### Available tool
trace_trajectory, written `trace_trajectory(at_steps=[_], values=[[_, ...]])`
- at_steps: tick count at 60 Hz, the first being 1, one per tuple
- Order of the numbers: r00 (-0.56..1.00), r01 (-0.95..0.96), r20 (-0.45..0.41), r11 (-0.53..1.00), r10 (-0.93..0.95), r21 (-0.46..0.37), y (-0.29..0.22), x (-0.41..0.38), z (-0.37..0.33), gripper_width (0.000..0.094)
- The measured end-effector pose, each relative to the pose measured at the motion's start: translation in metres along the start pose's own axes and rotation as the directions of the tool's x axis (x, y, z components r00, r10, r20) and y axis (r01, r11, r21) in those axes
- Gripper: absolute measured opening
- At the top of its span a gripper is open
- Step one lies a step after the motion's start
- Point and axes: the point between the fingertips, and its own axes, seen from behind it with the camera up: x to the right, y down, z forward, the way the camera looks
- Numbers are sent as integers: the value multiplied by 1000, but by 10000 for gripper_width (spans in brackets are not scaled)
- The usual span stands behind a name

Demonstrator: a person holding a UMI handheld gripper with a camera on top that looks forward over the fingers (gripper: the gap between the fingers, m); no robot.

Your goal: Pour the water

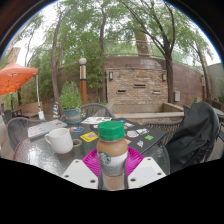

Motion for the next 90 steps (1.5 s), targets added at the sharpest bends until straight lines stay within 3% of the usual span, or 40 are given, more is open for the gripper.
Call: trace_trajectory(at_steps=[9,18,27,33,39,44,57,70,76,82,83,90], values=[[990,140,-22,990,-140,-23,-33,6,18,263],[879,474,-27,879,-476,-54,-66,-22,49,261],[599,798,9,597,-801,-82,-92,-65,78,262],[236,961,44,226,-971,-158,-79,-87,103,261],[-81,968,162,-116,-984,-224,-52,-89,112,261],[-325,895,175,-362,-930,-262,-65,-88,123,262],[-588,733,277,-645,-760,-214,-82,-96,122,260],[-584,728,315,-654,-748,-204,-78,-101,113,265],[-503,801,277,-562,-819,-207,-78,-110,105,264],[-257,924,140,-286,-956,-254,-89,-119,104,266],[-197,944,161,-231,-967,-234,-95,-122,118,266],[280,936,-23,278,-960,-214,-124,-122,122,266]])
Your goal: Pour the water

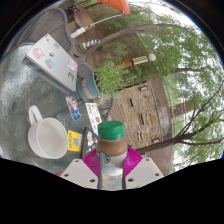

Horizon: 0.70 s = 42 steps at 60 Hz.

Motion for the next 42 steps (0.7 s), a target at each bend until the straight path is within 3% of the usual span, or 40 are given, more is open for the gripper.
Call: trace_trajectory(at_steps=[2,3,10,13,18,27,42], values=[[986,-165,-2,986,165,4,5,1,5,266],[963,-264,-53,964,265,26,15,-1,-16,267],[727,-687,51,723,685,76,35,-3,-4,265],[598,-799,44,591,800,110,54,-22,-4,266],[511,-859,97,508,854,57,76,-33,6,265],[331,-943,193,330,924,39,90,-70,14,265],[275,-961,251,256,928,108,94,-71,8,267]])
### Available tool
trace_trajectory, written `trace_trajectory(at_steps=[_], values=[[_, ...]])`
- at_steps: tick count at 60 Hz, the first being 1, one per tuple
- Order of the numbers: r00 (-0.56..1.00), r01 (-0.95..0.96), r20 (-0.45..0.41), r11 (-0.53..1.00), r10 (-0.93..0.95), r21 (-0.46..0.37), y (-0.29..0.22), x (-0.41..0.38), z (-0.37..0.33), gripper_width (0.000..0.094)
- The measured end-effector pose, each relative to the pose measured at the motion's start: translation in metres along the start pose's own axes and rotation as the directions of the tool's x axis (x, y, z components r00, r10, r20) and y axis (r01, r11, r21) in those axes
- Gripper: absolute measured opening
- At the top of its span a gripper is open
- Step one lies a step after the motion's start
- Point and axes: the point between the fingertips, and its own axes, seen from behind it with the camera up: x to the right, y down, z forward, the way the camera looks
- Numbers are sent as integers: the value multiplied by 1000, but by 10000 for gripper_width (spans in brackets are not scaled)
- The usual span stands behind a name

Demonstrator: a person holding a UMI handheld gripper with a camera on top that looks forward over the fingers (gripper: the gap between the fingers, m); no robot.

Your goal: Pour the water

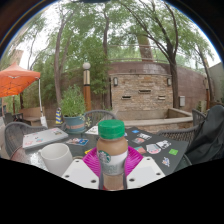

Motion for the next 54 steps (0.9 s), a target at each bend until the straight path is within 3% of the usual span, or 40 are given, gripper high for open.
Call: trace_trajectory(at_steps=[5,11,18,32,50,54], values=[[1000,18,6,1000,-18,-16,0,-2,0,312],[1000,10,11,998,-9,-69,2,-4,-3,467],[1000,4,5,987,-3,-160,12,-5,-16,858],[998,31,-52,972,-45,-233,-4,-20,-76,821],[985,20,-154,935,-80,-355,-44,-99,-238,816],[989,3,-135,920,-61,-392,-47,-128,-276,819]])
